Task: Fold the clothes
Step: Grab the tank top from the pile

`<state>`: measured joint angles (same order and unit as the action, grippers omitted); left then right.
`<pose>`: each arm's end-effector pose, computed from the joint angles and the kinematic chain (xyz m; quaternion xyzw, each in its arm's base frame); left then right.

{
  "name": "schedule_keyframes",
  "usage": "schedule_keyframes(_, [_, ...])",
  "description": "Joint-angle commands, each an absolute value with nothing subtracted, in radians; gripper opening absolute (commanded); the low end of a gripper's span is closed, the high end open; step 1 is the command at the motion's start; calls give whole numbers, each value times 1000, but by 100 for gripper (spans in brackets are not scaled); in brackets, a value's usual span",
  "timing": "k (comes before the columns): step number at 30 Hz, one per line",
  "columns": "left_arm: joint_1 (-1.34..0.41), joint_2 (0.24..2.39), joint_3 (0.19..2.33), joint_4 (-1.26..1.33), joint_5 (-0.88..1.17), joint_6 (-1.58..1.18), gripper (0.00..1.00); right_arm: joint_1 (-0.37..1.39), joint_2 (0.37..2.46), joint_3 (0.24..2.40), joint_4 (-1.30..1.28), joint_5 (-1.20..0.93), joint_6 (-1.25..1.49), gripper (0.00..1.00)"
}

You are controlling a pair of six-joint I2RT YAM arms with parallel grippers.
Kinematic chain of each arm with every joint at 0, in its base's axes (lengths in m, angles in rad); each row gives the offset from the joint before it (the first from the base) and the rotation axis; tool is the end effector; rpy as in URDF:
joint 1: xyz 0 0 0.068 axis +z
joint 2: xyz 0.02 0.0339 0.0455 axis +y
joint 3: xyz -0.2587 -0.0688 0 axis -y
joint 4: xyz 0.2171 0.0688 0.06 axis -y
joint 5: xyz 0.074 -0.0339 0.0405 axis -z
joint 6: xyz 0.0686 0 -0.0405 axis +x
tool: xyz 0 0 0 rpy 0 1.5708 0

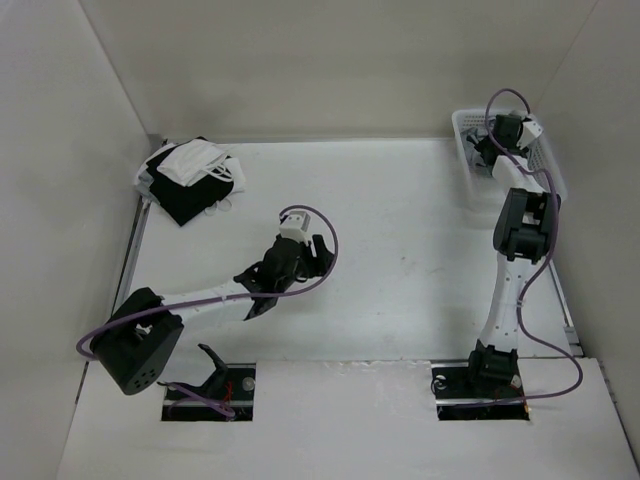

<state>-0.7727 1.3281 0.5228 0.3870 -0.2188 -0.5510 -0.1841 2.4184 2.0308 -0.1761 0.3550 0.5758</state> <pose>0.2111 -0.1850 0.1924 0.0331 0.8350 -0.2606 0.4835 0.5408 -0.1250 0.1843 0.3989 0.7690 -0.0593 0.4960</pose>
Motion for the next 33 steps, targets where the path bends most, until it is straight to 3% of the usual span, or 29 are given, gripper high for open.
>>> schedule_keyframes(1, [-759, 1327, 508, 479, -187, -571, 61, -186, 2465, 2160, -224, 282, 679, 65])
schedule_keyframes(4, [-746, 1324, 500, 495, -179, -578, 61, -186, 2537, 2256, -276, 258, 725, 65])
schedule_keyframes(7, [-731, 1321, 491, 509, -170, -589, 61, -182, 2606, 2365, -340, 225, 759, 50])
schedule_keyframes(12, [-713, 1312, 479, 525, -152, -595, 61, -188, 2631, 2399, -357, 227, 804, 36])
schedule_keyframes(14, [-706, 1309, 474, 531, -152, -598, 61, -193, 2634, 2398, -354, 215, 807, 21])
schedule_keyframes(15, [-702, 1308, 469, 537, -150, -601, 61, -194, 2623, 2367, -332, 209, 811, 8])
schedule_keyframes(17, [-696, 1308, 466, 543, -150, -603, 61, -199, 2587, 2306, -281, 199, 825, 0])
schedule_keyframes(22, [-694, 1318, 466, 554, -150, -606, 61, -216, 2212, 1891, 125, 147, 856, 0])
schedule_keyframes(28, [-691, 1302, 463, 555, -147, -614, 62, -199, 1771, 1634, 297, 118, 793, 0])
schedule_keyframes(33, [-671, 1241, 448, 549, -143, -627, 62, -75, 1444, 1523, 330, 104, 689, 0])
